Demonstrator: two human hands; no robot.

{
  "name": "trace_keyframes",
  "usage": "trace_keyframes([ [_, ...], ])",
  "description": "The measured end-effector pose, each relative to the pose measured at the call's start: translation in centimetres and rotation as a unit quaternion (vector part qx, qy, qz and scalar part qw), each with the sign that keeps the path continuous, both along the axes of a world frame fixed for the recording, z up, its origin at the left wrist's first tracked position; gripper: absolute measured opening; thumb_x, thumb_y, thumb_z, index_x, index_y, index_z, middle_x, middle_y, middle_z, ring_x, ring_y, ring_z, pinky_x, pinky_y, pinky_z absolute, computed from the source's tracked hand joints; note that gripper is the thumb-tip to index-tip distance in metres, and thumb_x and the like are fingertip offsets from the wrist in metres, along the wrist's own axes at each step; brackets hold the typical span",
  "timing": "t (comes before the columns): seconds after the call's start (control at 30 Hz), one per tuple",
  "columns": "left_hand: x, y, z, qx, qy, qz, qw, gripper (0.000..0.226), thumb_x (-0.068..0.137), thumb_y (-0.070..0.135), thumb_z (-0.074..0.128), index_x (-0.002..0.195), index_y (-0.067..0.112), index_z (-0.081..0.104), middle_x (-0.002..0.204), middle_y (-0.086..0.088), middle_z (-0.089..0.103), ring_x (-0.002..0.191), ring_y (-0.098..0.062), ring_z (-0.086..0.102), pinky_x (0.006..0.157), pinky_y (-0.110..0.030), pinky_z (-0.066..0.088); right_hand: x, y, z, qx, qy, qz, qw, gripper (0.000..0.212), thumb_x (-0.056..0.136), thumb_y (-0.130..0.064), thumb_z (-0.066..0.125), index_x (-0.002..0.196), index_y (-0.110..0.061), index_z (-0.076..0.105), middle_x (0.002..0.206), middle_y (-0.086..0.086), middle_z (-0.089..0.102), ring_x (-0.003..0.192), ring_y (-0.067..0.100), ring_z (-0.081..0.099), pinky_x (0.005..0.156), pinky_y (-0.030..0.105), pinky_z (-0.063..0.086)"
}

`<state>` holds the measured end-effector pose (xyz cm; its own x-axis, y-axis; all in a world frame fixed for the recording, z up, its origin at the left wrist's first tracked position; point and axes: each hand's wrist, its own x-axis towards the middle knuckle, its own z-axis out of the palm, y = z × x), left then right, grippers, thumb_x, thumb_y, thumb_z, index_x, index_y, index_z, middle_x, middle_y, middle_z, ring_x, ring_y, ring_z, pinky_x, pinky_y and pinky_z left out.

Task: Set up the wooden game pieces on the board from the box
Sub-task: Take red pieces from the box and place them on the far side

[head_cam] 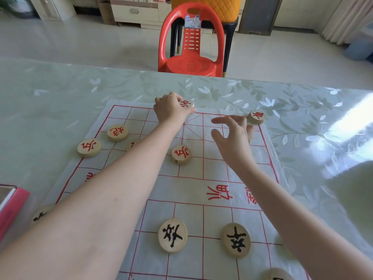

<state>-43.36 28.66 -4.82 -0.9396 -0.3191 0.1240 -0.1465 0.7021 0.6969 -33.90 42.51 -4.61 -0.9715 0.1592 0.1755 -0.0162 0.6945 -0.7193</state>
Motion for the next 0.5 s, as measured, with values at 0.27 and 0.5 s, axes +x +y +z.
trace_keyframes([
  [0.27,0.2,-0.8,-0.9,-0.070,-0.037,0.002,0.997,0.069,0.059,0.057,0.075,0.115,0.021,0.056,0.122,-0.005,0.055,0.120,-0.026,0.038,0.093,-0.033,0.033,0.9,-1.9,0.0,-0.006,-0.014,0.025,1.000,0.027,0.087,-0.020,0.056,0.113,-0.026,0.061,0.126,0.000,0.041,0.120,0.021,0.026,0.107,0.036,0.024],
  [0.5,3.2,-4.0,1.5,0.001,0.031,0.024,0.999,0.051,0.077,0.047,0.064,0.119,0.019,0.055,0.121,-0.004,0.055,0.118,-0.028,0.040,0.096,-0.036,0.034,2.3,-3.1,1.3,-0.033,-0.039,0.049,0.997,0.029,0.088,-0.019,0.055,0.116,-0.025,0.060,0.125,0.001,0.042,0.119,0.022,0.029,0.110,0.038,0.023],
])
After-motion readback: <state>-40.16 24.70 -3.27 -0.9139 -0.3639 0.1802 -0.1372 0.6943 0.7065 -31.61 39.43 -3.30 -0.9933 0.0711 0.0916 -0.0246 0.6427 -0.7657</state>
